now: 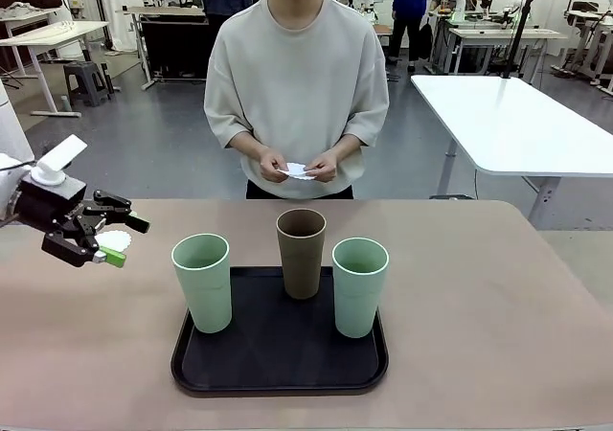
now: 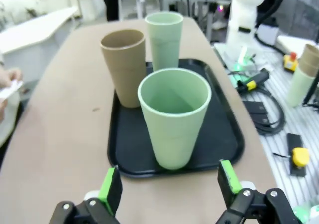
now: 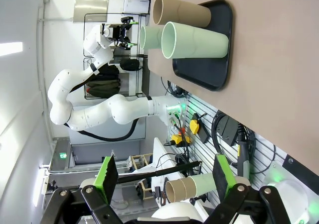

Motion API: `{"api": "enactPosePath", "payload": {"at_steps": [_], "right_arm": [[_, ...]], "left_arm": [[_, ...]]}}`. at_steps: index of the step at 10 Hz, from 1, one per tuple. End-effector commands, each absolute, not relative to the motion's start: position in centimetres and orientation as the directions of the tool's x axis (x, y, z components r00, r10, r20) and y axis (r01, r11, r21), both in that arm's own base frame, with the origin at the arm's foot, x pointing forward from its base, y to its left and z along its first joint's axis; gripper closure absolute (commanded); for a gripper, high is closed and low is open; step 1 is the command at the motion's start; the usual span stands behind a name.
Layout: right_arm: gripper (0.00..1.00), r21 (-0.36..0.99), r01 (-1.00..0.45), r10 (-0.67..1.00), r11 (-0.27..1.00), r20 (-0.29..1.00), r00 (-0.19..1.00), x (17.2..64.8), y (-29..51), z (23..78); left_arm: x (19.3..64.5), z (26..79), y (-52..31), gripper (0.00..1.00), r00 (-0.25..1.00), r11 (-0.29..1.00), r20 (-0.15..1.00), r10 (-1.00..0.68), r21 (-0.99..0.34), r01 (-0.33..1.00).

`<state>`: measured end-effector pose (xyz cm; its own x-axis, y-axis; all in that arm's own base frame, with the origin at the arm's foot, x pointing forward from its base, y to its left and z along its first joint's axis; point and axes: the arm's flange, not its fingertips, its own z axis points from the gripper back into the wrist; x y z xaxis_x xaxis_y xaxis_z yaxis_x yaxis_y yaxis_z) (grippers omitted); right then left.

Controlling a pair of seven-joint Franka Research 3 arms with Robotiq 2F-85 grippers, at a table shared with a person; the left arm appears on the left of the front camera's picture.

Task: Place coasters on the table and set cups on them.
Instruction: Pick up one Reusable plastic cup and place it on a coaster set by the human.

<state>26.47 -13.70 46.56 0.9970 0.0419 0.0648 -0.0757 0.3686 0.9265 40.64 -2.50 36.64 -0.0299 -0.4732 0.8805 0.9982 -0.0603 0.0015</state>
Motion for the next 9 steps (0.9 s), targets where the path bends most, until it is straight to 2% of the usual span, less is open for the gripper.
{"api": "enactPosePath", "payload": {"at_steps": [1,3,5,9], "right_arm": [[0.0,0.93,-0.081,0.041,0.358,0.071,0.997,26.5,-13.7,46.5],[0.0,0.93,-0.081,0.041,0.358,0.071,0.997,26.5,-13.7,46.5],[0.0,0.93,-0.081,0.041,0.358,0.071,0.997,26.5,-13.7,46.5],[0.0,0.93,-0.081,0.041,0.358,0.071,0.997,26.5,-13.7,46.5]], "left_arm": [[41.0,34.1,-2.1,0.0,-0.094,-0.112,0.912,-0.399,0.053,0.992],[41.5,32.1,-1.6,0.0,-0.093,-0.154,0.944,-0.317,0.046,0.987],[42.1,30.1,-1.5,0.0,-0.101,-0.095,0.961,-0.257,0.078,0.992],[43.9,27.8,-3.2,0.0,-0.035,-0.079,0.97,-0.242,0.016,0.997]]}}
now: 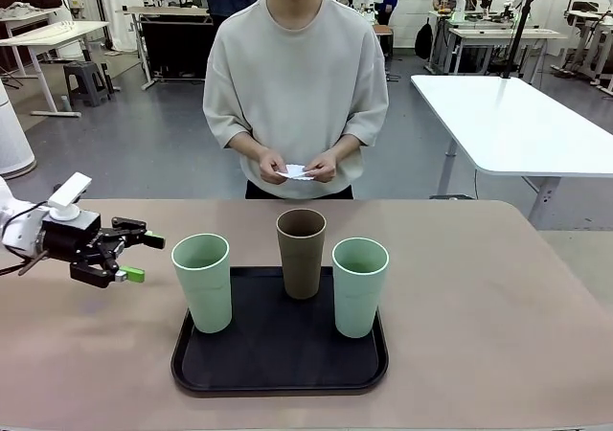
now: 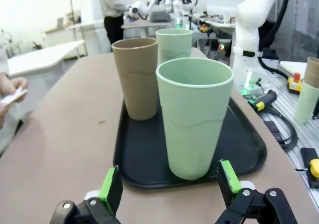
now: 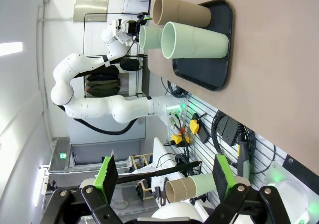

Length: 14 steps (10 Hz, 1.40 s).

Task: Place coasters on the table and set cups on them.
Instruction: Pick up one Reusable plastic cup and place it on a coaster set by the human.

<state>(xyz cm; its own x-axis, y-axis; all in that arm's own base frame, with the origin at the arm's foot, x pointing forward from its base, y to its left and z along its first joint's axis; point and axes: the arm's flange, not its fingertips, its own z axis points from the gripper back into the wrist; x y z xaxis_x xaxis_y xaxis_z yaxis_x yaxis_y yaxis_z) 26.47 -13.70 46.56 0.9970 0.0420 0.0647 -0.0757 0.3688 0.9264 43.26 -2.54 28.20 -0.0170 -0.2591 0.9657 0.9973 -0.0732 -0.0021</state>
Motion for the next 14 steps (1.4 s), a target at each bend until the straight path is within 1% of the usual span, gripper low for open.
{"api": "enactPosePath", "payload": {"at_steps": [1,3,8,14], "right_arm": [[0.0,0.93,-0.081,0.041,0.358,0.071,0.997,26.5,-13.7,46.5],[0.0,0.93,-0.081,0.041,0.358,0.071,0.997,26.5,-13.7,46.5],[0.0,0.93,-0.081,0.041,0.358,0.071,0.997,26.5,-13.7,46.5],[0.0,0.93,-0.081,0.041,0.358,0.071,0.997,26.5,-13.7,46.5]], "left_arm": [[44.2,27.4,-3.9,0.0,-0.022,-0.09,0.969,-0.246,0.0,0.996],[44.6,27.0,-4.7,0.0,-0.013,-0.115,0.969,-0.248,-0.016,0.993],[44.8,26.3,-7.4,0.0,-0.053,-0.195,0.973,-0.224,0.009,0.981],[45.0,25.5,-9.3,0.0,-0.023,-0.274,0.98,-0.2,-0.033,0.961]]}}
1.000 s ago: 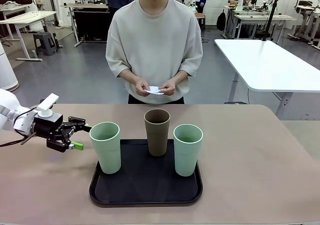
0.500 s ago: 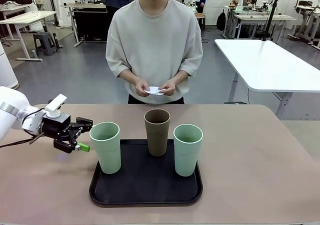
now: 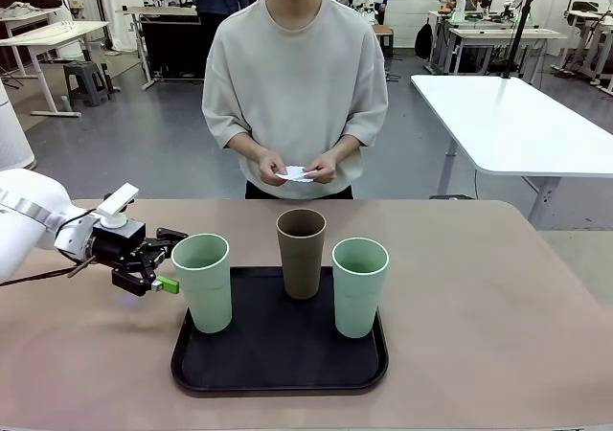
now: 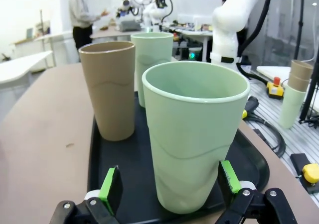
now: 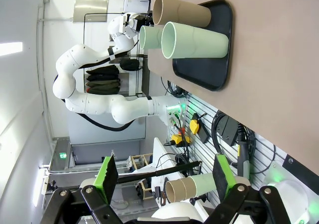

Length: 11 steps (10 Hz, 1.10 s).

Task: Place coasters on the table and set cups on them.
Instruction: Pick up one Reusable plastic cup and place it on a coaster set by the human.

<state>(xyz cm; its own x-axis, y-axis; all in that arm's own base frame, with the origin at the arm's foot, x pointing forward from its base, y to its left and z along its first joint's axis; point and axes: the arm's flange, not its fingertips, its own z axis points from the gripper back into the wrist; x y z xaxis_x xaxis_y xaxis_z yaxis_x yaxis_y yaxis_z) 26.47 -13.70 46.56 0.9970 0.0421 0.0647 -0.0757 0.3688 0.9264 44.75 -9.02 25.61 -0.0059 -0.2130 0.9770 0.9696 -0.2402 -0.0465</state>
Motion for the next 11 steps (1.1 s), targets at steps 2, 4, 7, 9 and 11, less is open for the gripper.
{"api": "enactPosePath", "payload": {"at_steps": [2,4,7,9,11], "right_arm": [[0.0,0.93,-0.081,0.041,0.358,0.071,0.997,26.5,-13.7,46.5],[0.0,0.93,-0.081,0.041,0.358,0.071,0.997,26.5,-13.7,46.5],[0.0,0.93,-0.081,0.041,0.358,0.071,0.997,26.5,-13.7,46.5],[0.0,0.93,-0.081,0.041,0.358,0.071,0.997,26.5,-13.7,46.5],[0.0,0.93,-0.081,0.041,0.358,0.071,0.997,26.5,-13.7,46.5]], "left_arm": [[44.8,25.3,-9.9,0.0,-0.022,-0.308,0.981,-0.193,-0.039,0.951],[44.7,24.9,-10.1,0.0,-0.006,-0.342,0.984,-0.18,-0.057,0.938],[44.4,24.5,-10.4,0.0,-0.004,-0.39,0.984,-0.178,-0.067,0.919],[44.0,24.3,-10.7,0.0,-0.007,-0.414,0.984,-0.179,-0.069,0.908],[43.9,24.1,-11.5,0.0,-0.016,-0.423,0.982,-0.187,-0.066,0.903]]}}
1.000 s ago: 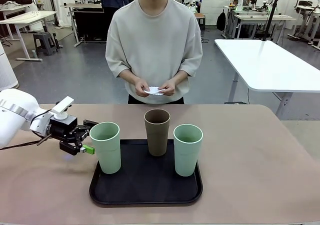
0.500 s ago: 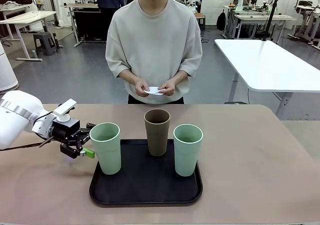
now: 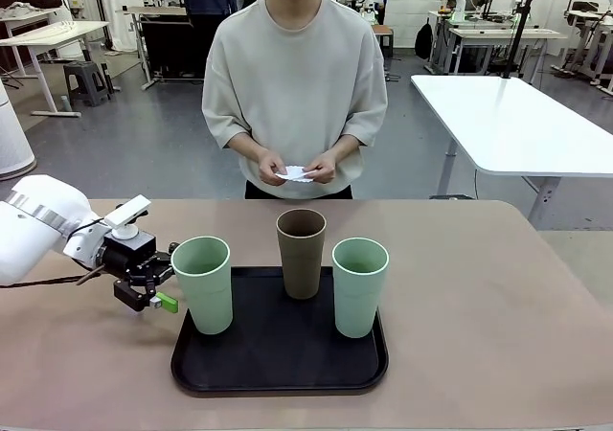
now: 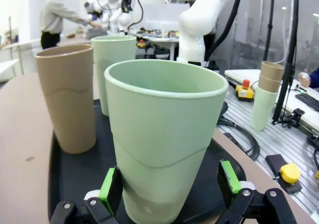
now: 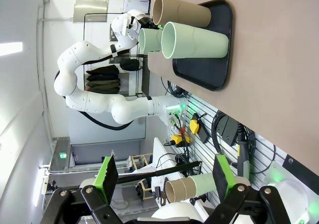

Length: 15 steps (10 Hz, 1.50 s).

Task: Place coasters on the table and set cups on them.
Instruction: Pick up one Reusable plastic cup and place it on a coaster set by the human.

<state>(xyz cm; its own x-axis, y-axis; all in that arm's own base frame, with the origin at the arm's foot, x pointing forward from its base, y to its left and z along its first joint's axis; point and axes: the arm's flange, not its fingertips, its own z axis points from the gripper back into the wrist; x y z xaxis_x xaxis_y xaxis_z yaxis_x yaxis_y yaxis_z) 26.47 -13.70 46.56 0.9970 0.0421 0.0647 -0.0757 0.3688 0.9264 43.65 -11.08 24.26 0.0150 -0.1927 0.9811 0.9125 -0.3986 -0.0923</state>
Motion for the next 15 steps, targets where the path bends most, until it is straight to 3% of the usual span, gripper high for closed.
{"api": "enactPosePath", "payload": {"at_steps": [1,15], "right_arm": [[0.0,0.93,-0.081,0.041,0.358,0.071,0.997,26.5,-13.7,46.5],[0.0,0.93,-0.081,0.041,0.358,0.071,0.997,26.5,-13.7,46.5]], "left_arm": [[44.0,24.0,-11.9,0.0,-0.02,-0.419,0.981,-0.191,-0.063,0.906],[45.4,23.0,-14.9,0.0,-0.033,-0.444,0.984,-0.173,-0.047,0.895]]}}
